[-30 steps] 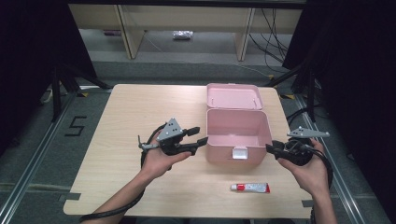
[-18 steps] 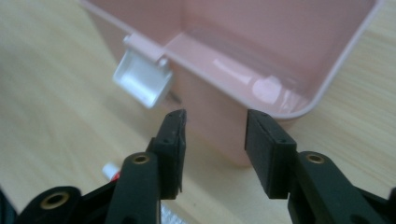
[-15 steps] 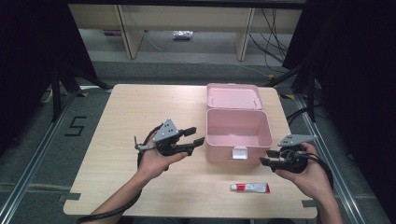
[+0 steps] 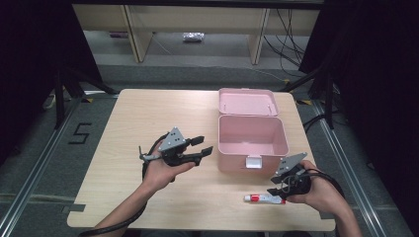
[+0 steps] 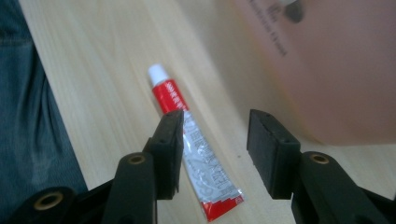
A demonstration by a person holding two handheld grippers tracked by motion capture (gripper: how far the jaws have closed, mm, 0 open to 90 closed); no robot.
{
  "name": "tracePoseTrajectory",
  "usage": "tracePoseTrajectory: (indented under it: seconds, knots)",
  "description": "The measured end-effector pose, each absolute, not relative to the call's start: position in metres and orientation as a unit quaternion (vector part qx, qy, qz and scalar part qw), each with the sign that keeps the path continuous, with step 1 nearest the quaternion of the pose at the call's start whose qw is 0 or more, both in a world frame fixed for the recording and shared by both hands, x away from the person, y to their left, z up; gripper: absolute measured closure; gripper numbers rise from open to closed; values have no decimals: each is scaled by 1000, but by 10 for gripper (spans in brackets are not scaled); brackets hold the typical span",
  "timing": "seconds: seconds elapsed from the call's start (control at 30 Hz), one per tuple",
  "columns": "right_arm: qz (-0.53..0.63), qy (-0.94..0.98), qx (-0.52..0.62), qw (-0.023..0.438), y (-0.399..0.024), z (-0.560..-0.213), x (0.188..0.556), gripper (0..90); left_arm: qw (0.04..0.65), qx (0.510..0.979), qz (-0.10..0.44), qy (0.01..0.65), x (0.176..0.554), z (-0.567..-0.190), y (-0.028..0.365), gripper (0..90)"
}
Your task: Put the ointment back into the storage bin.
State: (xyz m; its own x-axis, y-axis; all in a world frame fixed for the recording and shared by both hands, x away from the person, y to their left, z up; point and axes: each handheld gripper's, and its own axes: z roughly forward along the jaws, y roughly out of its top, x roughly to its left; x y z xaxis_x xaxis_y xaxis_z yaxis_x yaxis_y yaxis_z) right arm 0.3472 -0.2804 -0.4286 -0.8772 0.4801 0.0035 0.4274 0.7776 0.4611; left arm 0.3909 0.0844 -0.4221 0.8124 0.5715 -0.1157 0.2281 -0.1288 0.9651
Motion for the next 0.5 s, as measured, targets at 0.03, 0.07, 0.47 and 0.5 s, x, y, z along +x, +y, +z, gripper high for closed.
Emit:
tracePoseTrajectory:
  seconds: [0.03, 0.07, 0.47, 0.5]
  knots:
    - [223, 943, 241, 44, -279, -431, 347, 571, 602, 738, 141, 272, 391, -423, 84, 479]
    - [214, 949, 227, 37, -277, -434, 347, 566, 603, 737, 141, 271, 391, -423, 84, 479]
    - [118, 983, 139, 20, -258, -453, 356, 573, 595, 744, 139, 271, 392, -427, 82, 478]
    - [110, 985, 134, 23, -256, -454, 355, 574, 595, 744, 139, 271, 392, -427, 82, 479]
